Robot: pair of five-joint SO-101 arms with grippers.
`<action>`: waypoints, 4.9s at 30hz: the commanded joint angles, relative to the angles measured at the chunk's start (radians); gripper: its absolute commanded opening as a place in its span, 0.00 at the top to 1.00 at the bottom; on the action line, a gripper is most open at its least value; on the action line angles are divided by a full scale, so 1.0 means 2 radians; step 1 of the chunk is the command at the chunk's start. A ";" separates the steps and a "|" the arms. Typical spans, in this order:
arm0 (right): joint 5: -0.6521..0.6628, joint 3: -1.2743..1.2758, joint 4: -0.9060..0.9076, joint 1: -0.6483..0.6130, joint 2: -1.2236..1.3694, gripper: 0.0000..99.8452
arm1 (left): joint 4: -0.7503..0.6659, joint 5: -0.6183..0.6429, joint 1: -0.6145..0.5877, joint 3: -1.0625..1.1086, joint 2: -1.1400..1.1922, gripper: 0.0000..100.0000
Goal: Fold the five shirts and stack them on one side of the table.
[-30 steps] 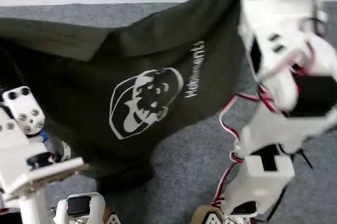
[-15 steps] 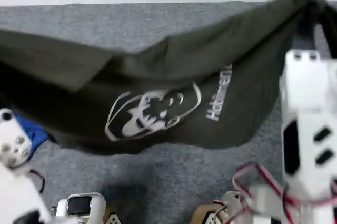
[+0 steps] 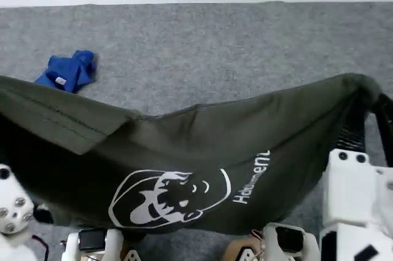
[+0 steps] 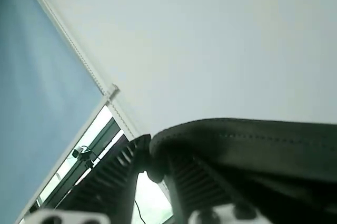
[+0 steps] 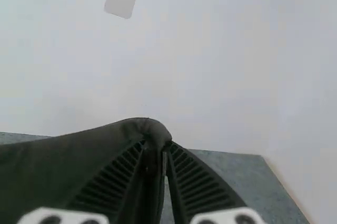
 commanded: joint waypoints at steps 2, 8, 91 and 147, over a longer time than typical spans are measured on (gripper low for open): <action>0.002 0.008 0.011 0.007 0.004 0.99 | 0.040 -0.002 0.002 -0.002 0.005 1.00; -0.031 0.085 -0.022 0.007 0.026 0.99 | 0.061 -0.002 0.002 0.098 0.001 1.00; -0.075 0.360 -0.279 -0.036 0.348 0.99 | 0.236 -0.265 -0.035 0.003 0.544 1.00; 0.071 0.470 -0.096 -0.001 0.349 0.99 | 0.435 -0.400 -0.045 0.365 0.325 1.00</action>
